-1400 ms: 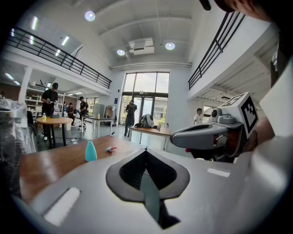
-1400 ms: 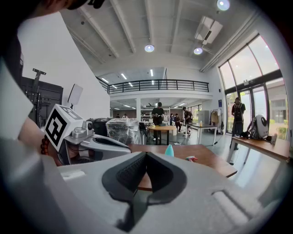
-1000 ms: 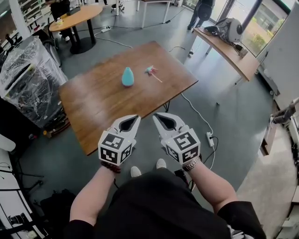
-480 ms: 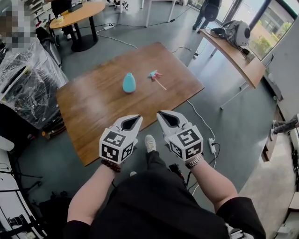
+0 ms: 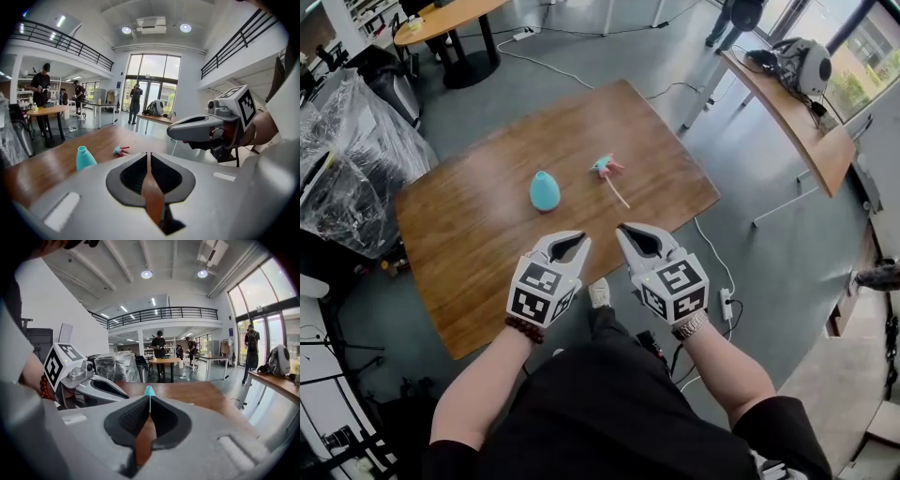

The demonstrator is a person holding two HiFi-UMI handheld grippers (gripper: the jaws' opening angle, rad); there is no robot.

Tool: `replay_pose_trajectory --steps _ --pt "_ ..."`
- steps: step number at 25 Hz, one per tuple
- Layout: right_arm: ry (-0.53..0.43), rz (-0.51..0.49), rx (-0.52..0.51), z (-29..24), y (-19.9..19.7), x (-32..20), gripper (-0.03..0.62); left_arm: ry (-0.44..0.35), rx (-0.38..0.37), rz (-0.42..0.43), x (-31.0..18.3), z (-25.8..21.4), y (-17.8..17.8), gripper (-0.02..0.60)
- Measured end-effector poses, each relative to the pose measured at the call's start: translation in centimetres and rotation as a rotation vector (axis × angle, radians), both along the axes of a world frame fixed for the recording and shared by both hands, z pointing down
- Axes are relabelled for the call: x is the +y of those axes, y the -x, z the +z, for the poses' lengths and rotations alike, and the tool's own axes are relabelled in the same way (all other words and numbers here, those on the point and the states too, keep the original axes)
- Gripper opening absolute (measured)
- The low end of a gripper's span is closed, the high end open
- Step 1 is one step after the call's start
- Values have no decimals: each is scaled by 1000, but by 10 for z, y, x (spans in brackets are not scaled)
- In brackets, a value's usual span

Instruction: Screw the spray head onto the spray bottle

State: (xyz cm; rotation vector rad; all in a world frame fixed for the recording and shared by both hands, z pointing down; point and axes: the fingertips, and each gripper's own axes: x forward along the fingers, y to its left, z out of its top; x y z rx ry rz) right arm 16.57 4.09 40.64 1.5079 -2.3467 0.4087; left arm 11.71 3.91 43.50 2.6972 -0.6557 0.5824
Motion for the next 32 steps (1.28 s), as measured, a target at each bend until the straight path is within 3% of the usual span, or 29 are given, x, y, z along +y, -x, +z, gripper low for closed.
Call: replay_pose_trajectory --steps 7,14,24,32 --pt "83 -49 -24 27 -54 -49 7 21 -111 -46 -67 37 -53 40" --pt "148 -87 -47 52 -89 -89 12 11 -285 -85 -131 86 -79 46" --pt "209 -110 -74 79 -118 -118 14 26 -471 -73 -187 143 -95 86" --pt "242 -119 -98 93 -123 -137 14 76 -556 -71 -206 179 -90 95"
